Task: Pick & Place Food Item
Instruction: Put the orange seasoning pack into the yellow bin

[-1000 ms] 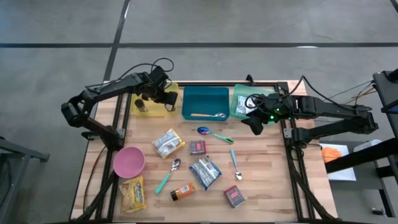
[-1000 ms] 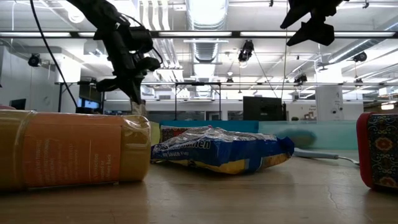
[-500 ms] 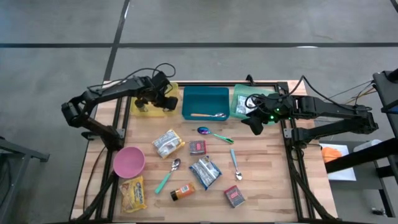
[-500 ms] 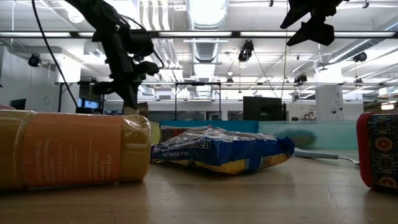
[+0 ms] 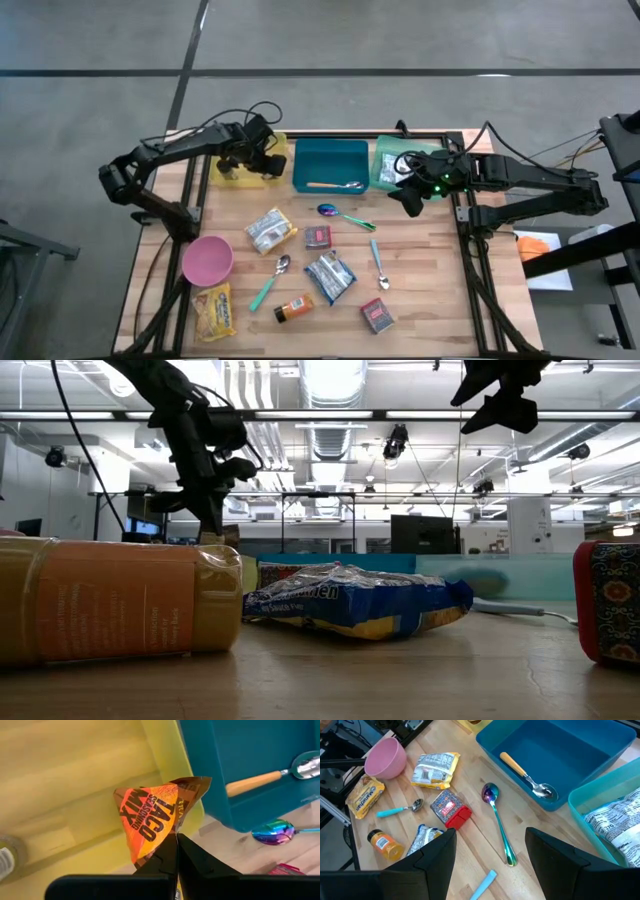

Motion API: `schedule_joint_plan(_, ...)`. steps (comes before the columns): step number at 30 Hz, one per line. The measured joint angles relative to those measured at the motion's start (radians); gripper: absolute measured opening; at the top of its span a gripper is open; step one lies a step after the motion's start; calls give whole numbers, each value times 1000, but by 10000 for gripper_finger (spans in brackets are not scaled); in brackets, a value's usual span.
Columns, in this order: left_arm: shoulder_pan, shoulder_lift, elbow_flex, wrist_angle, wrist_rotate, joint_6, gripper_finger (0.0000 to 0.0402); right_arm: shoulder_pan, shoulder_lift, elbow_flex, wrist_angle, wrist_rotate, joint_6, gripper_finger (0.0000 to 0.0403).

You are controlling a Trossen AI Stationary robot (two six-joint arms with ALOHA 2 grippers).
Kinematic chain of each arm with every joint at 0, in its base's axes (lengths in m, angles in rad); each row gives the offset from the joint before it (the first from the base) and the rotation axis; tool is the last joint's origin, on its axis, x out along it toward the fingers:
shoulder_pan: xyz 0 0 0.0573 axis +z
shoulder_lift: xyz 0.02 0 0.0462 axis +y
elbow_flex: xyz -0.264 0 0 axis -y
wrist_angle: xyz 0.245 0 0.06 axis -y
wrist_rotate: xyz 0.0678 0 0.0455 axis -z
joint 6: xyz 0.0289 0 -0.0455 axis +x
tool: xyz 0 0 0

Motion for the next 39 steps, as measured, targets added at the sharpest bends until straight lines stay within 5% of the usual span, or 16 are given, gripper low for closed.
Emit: schedule_joint_plan(39,6,-24,9,-5,23,-14,201,0,0,0,-1,-3,-26,233)
